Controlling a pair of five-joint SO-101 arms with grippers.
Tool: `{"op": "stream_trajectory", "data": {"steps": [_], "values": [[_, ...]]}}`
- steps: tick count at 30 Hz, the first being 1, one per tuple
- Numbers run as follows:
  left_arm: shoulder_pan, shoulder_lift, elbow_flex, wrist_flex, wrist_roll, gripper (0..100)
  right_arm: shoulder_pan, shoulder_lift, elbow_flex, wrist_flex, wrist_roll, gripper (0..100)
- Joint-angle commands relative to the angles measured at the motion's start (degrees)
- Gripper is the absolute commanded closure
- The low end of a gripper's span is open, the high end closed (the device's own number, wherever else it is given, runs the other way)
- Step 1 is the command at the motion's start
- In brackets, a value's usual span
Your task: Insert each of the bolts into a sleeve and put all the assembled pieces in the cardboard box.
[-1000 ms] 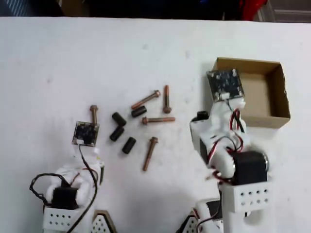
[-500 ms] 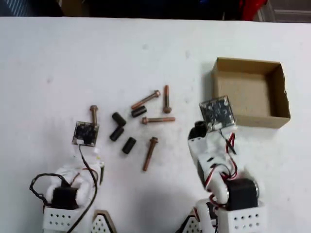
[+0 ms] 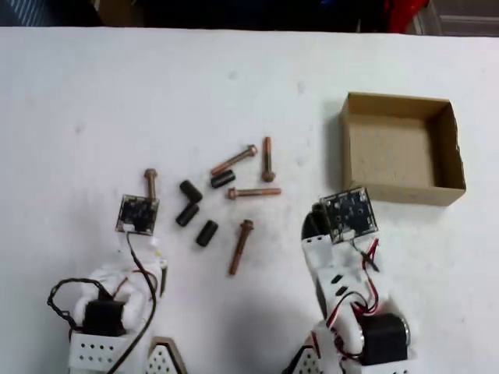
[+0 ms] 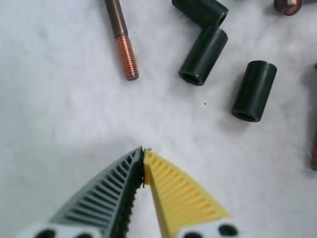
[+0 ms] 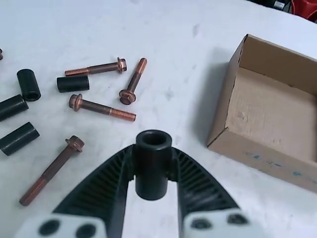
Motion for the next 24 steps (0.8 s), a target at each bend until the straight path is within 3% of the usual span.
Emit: {"op": "stream_trajectory", "data": {"steps": [1,24], "values": [[0.8,-0.2,0.1,0.4,0.3,98,0.5,-3.3,2.7,-4.0,0.4,98.1],[0.8,-0.2,0.1,0.4,0.3,98,0.7,-6.6,12.7,-7.0,0.4,98.1]]}}
